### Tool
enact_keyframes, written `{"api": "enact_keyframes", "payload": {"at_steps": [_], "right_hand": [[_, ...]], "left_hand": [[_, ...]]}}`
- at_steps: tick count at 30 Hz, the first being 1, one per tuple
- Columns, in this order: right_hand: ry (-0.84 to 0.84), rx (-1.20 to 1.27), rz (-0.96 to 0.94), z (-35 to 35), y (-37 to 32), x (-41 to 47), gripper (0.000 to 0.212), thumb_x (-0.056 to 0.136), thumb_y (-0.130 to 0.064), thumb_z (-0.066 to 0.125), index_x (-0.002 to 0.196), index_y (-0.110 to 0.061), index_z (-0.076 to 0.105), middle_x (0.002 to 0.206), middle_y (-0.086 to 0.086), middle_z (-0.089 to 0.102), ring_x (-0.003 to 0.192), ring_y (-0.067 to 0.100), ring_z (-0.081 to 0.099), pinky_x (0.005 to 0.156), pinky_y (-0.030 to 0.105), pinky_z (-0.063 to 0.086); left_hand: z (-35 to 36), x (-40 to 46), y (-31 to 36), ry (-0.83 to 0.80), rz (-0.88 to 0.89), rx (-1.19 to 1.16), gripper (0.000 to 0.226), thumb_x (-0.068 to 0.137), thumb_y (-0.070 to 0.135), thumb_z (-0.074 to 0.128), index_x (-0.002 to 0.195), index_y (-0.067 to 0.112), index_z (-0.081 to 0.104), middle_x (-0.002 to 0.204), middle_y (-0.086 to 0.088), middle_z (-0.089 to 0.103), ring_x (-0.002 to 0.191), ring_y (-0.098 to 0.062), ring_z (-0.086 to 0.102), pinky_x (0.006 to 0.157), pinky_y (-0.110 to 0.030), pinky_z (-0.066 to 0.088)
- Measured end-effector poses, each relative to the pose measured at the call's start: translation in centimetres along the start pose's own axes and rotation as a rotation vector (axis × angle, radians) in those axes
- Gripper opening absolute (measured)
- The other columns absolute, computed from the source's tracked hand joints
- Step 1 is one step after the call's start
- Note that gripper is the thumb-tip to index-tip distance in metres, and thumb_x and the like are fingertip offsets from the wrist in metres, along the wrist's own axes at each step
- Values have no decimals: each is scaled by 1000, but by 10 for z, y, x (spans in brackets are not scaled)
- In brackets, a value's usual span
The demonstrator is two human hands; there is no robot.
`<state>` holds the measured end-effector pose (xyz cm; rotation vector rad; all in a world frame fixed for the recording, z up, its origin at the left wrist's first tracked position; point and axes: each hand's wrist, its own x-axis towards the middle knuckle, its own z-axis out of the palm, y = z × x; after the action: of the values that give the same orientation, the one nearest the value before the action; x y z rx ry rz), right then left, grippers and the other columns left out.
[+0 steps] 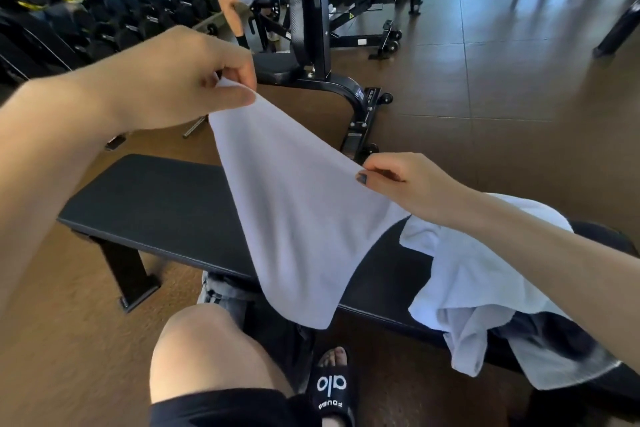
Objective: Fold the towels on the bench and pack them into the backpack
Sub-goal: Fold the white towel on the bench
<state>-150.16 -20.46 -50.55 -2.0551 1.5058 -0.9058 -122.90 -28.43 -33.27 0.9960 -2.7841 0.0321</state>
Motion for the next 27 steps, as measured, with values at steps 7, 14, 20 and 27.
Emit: {"api": "enact_keyframes", "payload": {"at_steps": [7,14,20,27], "right_hand": [[87,-71,17,-2,24,-14,22,101,-31,52,88,-17,63,70,-5,59,63,11,53,57,20,39],[213,-132,-2,-8,31,-16,17,96,-30,63,84,-19,64,69,-11,60,64,10,56,57,14,41],[251,-152,13,-20,22,-13,18,93,-26,68,77,-21,63,66,-13,62,62,10,63,58,12,44],[254,-237,33,-40,7,-3,19,91,-33,69,78,-19,65,65,-11,65,62,8,65,68,28,56]], "left_hand": [[11,-8,-20,69,-54,58,6,97,26,60,93,24,66,85,5,64,78,-15,61,66,-35,45],[21,-16,-38,95,-62,110,5,96,21,62,94,22,66,86,2,65,75,-8,59,70,-37,46],[20,-19,-48,123,-87,138,4,96,24,63,96,24,67,87,0,66,77,-22,64,74,-43,54],[27,-22,-60,167,-78,167,12,97,19,61,105,18,70,91,-1,66,81,-22,62,76,-42,53]]}}
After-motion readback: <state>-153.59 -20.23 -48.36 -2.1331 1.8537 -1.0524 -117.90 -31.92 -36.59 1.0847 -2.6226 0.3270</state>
